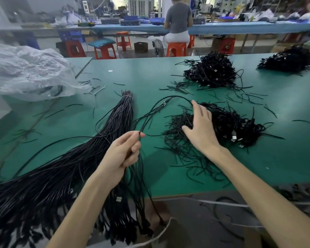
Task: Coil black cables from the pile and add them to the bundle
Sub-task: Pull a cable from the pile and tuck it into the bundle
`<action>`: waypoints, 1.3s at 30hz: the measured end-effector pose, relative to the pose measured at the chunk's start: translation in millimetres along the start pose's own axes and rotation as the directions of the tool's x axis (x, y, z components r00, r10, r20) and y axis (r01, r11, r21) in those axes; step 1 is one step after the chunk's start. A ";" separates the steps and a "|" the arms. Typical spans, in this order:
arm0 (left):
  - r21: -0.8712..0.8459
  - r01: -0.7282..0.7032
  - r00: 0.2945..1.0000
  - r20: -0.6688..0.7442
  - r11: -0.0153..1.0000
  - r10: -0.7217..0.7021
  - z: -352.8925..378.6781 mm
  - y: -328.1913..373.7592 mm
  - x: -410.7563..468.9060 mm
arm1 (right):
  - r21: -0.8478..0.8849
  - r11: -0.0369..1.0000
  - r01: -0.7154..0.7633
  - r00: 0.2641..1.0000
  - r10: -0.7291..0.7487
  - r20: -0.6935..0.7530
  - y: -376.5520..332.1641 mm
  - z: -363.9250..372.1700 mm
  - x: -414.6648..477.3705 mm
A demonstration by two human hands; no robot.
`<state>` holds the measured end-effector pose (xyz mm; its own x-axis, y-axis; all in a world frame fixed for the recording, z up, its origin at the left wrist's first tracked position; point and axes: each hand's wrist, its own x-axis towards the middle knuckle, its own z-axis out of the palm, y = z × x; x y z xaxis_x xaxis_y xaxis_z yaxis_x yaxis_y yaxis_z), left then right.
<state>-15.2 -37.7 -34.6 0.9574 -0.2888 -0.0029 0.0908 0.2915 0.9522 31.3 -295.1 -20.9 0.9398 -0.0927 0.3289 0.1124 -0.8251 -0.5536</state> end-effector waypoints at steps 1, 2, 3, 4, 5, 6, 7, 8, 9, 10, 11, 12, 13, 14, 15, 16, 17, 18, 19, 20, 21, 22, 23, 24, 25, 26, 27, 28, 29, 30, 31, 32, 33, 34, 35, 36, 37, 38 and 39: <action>0.088 0.002 1.000 0.005 0.996 -0.003 5.3 -0.1 2.9 | -0.053 0.991 0.120 0.991 -0.123 -0.052 -9.6 1.5 -6.9; 0.161 0.004 1.000 0.021 0.987 -0.008 11.3 -0.5 5.7 | -0.129 0.965 0.228 0.968 -0.239 -0.074 -18.8 2.6 -12.9; 0.217 0.009 0.999 0.032 0.976 -0.017 17.1 -0.8 8.0 | -0.218 0.921 0.323 0.936 -0.344 -0.068 -28.1 3.9 -18.9; 0.264 0.015 0.999 0.036 0.965 -0.026 22.3 -1.2 9.9 | -0.307 0.859 0.410 0.896 -0.442 -0.043 -36.2 6.5 -25.4; 0.306 0.017 0.999 0.039 0.952 -0.031 26.3 -1.4 11.8 | -0.388 0.784 0.485 0.849 -0.528 -0.004 -43.3 9.1 -31.8; 0.344 0.018 0.998 0.044 0.939 -0.036 29.3 -1.6 13.5 | -0.451 0.706 0.546 0.807 -0.588 0.056 -49.1 11.3 -37.2; 0.380 0.022 0.998 0.047 0.925 -0.043 31.0 -1.4 14.2 | -0.476 0.648 0.595 0.777 -0.616 0.133 -53.3 13.0 -41.6; 0.419 0.032 0.998 0.040 0.908 -0.054 31.4 -0.7 14.6 | -0.459 0.619 0.637 0.756 -0.618 0.216 -54.7 15.4 -44.2; 0.457 0.052 0.997 0.023 0.888 -0.070 29.7 0.6 14.3 | -0.401 0.636 0.659 0.751 -0.593 0.292 -52.8 19.0 -45.6; 0.483 0.075 0.996 0.003 0.872 -0.087 26.4 1.7 13.8 | -0.320 0.697 0.641 0.764 -0.539 0.356 -49.0 21.3 -45.9; 0.486 0.096 0.994 -0.005 0.868 -0.107 21.8 2.5 12.6 | -0.249 0.754 0.607 0.776 -0.495 0.392 -43.7 21.5 -46.4; 0.464 0.109 0.992 0.009 0.879 -0.128 16.6 2.6 10.7 | -0.193 0.791 0.581 0.787 -0.484 0.384 -37.8 21.5 -46.8; 0.424 0.113 0.989 0.038 0.899 -0.143 11.3 2.8 8.2 | -0.129 0.829 0.545 0.807 -0.477 0.349 -30.8 21.8 -46.6; 0.375 0.109 0.987 0.069 0.921 -0.145 4.9 3.0 5.3 | -0.029 0.880 0.474 0.842 -0.443 0.308 -24.6 21.1 -46.3; 0.320 0.096 0.986 0.098 0.942 -0.134 -2.3 3.6 2.4 | 0.084 0.919 0.385 0.880 -0.393 0.268 -18.5 20.0 -46.7; 0.256 0.074 0.986 0.126 0.964 -0.109 -10.9 4.4 0.2 | 0.174 0.938 0.298 0.912 -0.334 0.239 -11.6 19.3 -46.1; 0.180 0.052 0.986 0.145 0.982 -0.079 -19.5 5.6 -1.2 | 0.238 0.945 0.224 0.936 -0.277 0.218 -5.1 18.2 -45.1; 0.097 0.042 0.987 0.148 0.994 -0.057 -27.9 6.7 -1.7 | 0.275 0.948 0.162 0.953 -0.223 0.206 0.8 18.0 -44.7; 0.011 0.042 0.988 0.148 0.999 -0.043 -34.7 7.6 -1.8 | 0.282 0.951 0.129 0.962 -0.190 0.198 6.0 18.2 -45.7; -0.069 0.036 0.987 0.156 0.997 -0.025 -39.2 7.5 -1.3 | 0.262 0.956 0.133 0.963 -0.187 0.192 9.4 18.8 -47.9; -0.125 0.021 0.986 0.165 0.992 0.000 -41.2 6.3 -0.5 | 0.224 0.961 0.160 0.959 -0.205 0.196 11.1 19.5 -51.4; -0.159 0.001 0.986 0.164 0.987 0.025 -40.3 3.9 0.3 | 0.184 0.963 0.197 0.948 -0.235 0.213 11.1 21.2 -55.4; -0.184 -0.013 0.987 0.153 0.983 0.041 -37.1 1.1 1.2 | 0.159 0.959 0.233 0.935 -0.266 0.235 10.6 23.1 -59.4; -0.212 -0.017 0.990 0.133 0.977 0.046 -32.5 -2.4 3.1 | 0.144 0.955 0.259 0.921 -0.289 0.259 9.5 25.1 -62.5; -0.242 -0.013 0.994 0.104 0.970 0.039 -27.2 -6.1 5.0 | 0.134 0.953 0.272 0.911 -0.300 0.283 7.5 26.3 -65.4; -0.259 -0.010 0.997 0.072 0.966 0.030 -21.8 -9.3 6.8 | 0.130 0.953 0.275 0.901 -0.303 0.309 5.4 27.8 -68.1; -0.259 -0.011 0.999 0.038 0.966 0.021 -16.4 -11.3 8.0 | 0.122 0.951 0.283 0.889 -0.308 0.339 3.6 29.5 -70.8; -0.245 -0.013 1.000 0.005 0.969 0.014 -11.1 -12.6 9.3 | 0.111 0.948 0.298 0.875 -0.317 0.365 2.2 31.1 -73.5; -0.238 -0.018 1.000 -0.018 0.971 0.014 -6.5 -13.6 10.3 | 0.102 0.946 0.308 0.864 -0.323 0.385 1.0 31.6 -76.1; -0.251 -0.027 0.999 -0.028 0.968 0.020 -3.1 -14.2 11.2 | 0.109 0.947 0.303 0.859 -0.321 0.398 -0.1 31.4 -78.1; -0.290 -0.035 0.999 -0.019 0.957 0.031 -1.2 -14.0 11.5 | 0.133 0.949 0.286 0.858 -0.315 0.406 -1.0 30.6 -79.4; -0.336 -0.038 0.999 0.010 0.941 0.044 0.0 -12.8 11.6 | 0.157 0.951 0.266 0.856 -0.308 0.414 -1.5 29.5 -79.6; -0.374 -0.033 0.997 0.051 0.927 0.056 1.1 -10.4 11.4 | 0.172 0.952 0.254 0.851 -0.304 0.427 -1.7 28.1 -79.2; -0.386 -0.022 0.994 0.094 0.922 0.063 2.4 -7.6 11.0 | 0.174 0.953 0.246 0.842 -0.299 0.449 -2.0 27.1 -78.2; -0.371 -0.007 0.989 0.134 0.928 0.061 4.0 -4.3 10.0 | 0.174 0.955 0.242 0.833 -0.297 0.467 -1.8 26.6 -77.3; -0.332 0.004 0.984 0.167 0.943 0.055 6.1 -1.2 8.9 | 0.181 0.954 0.239 0.827 -0.298 0.477 -1.1 26.3 -76.2; -0.277 0.005 0.980 0.192 0.961 0.050 7.8 1.7 6.7 | 0.196 0.953 0.232 0.822 -0.299 0.484 -0.1 25.5 -75.2; -0.218 -0.003 0.976 0.213 0.976 0.050 9.5 4.6 3.6 | 0.216 0.952 0.216 0.818 -0.297 0.492 1.0 23.9 -73.5; -0.151 -0.019 0.970 0.238 0.988 0.055 10.7 7.4 -0.2 | 0.247 0.950 0.191 0.815 -0.293 0.499 2.2 21.5 -71.6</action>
<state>-17.7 -45.3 -24.2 0.8679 -0.4815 0.1222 0.1132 0.4311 0.8952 -28.8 -278.3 -62.1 0.8943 0.4447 0.0486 0.3657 -0.6642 -0.6520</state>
